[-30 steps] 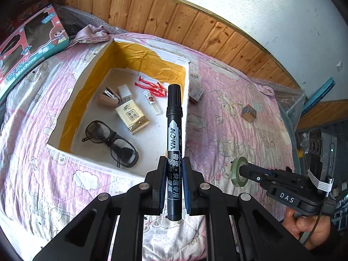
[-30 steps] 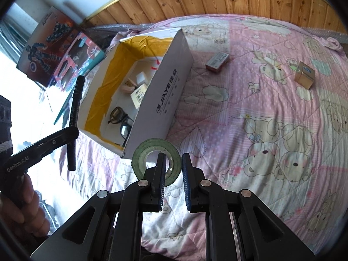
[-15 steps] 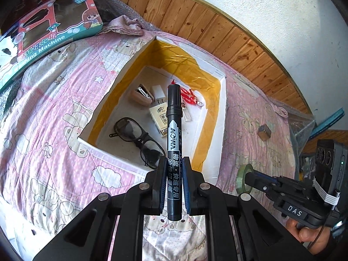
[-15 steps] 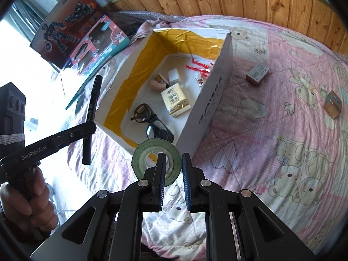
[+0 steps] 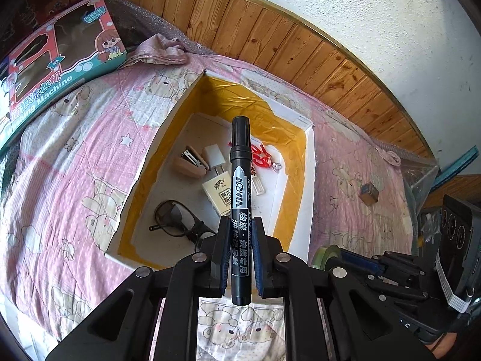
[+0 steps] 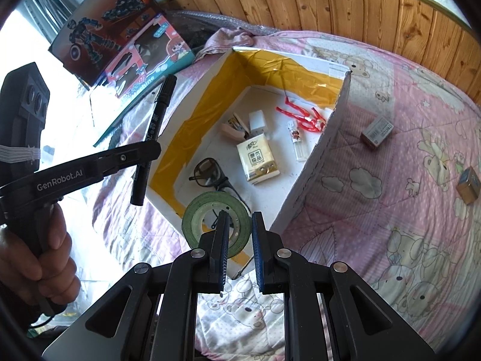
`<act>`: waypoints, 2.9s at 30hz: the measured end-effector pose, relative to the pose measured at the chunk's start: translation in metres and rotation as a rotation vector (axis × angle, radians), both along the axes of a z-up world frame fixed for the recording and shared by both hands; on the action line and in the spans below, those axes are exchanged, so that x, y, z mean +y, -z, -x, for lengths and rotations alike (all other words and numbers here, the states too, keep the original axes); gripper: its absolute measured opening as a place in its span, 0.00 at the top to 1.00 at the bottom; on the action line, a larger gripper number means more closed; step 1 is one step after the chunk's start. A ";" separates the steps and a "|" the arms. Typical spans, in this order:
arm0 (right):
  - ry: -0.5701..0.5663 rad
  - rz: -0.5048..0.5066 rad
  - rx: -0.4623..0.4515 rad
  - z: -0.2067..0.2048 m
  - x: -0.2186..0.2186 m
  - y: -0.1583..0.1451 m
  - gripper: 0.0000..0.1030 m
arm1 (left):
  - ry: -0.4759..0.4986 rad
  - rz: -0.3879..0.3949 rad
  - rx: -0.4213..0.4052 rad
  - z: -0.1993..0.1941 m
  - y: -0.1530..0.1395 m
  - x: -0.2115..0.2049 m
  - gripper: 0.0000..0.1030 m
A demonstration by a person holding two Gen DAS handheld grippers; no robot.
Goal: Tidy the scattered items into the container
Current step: 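Lower the black marker into the box with the left tool while the right tool holds the tape above it, then open the right tool to drop the green tape roll while the left tool withdraws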
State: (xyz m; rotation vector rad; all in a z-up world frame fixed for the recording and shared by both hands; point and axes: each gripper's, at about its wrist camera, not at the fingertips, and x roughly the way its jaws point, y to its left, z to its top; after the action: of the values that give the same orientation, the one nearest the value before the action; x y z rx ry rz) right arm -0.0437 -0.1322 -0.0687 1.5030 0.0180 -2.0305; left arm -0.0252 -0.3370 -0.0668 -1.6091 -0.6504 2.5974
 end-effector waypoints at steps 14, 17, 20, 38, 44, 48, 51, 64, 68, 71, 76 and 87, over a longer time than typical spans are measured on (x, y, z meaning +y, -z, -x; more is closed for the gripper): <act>-0.077 -0.053 0.024 0.015 -0.016 0.011 0.85 | 0.100 0.123 -0.052 0.053 0.010 0.011 0.86; -0.080 -0.064 0.034 0.021 -0.017 0.012 0.85 | 0.115 0.136 -0.056 0.062 0.012 0.015 0.86; -0.084 -0.070 0.040 0.027 -0.018 0.012 0.85 | 0.127 0.149 -0.060 0.072 0.014 0.018 0.86; -0.259 -0.160 0.129 0.034 -0.049 0.016 0.85 | 0.208 0.232 -0.110 0.128 0.039 0.020 0.86; -0.314 -0.193 0.150 0.032 -0.056 0.019 0.85 | 0.261 0.296 -0.147 0.147 0.056 0.015 0.86; -0.360 -0.223 0.174 0.029 -0.062 0.020 0.85 | 0.312 0.321 -0.192 0.160 0.071 0.011 0.86; -0.403 -0.251 0.200 0.023 -0.068 0.021 0.85 | 0.356 0.332 -0.213 0.170 0.078 0.010 0.86; -0.521 -0.339 0.265 0.013 -0.081 0.028 0.85 | 0.495 0.399 -0.290 0.198 0.094 0.002 0.86; -0.543 -0.361 0.280 0.012 -0.084 0.031 0.85 | 0.527 0.410 -0.310 0.205 0.101 0.003 0.86; -0.543 -0.369 0.273 0.014 -0.084 0.035 0.85 | 0.545 0.443 -0.329 0.205 0.110 0.004 0.86; -0.480 -0.356 0.252 0.023 -0.077 0.038 0.84 | 0.501 0.394 -0.328 0.209 0.110 -0.005 0.82; -0.227 -0.108 0.035 0.033 -0.019 0.034 0.83 | 0.409 0.303 -0.287 0.171 0.082 -0.019 0.57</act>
State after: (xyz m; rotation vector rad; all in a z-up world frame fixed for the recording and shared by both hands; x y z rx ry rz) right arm -0.0769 -0.1512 -0.1027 1.4578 0.3036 -1.8985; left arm -0.1964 -0.3556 -0.1490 -1.9683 0.0821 2.2650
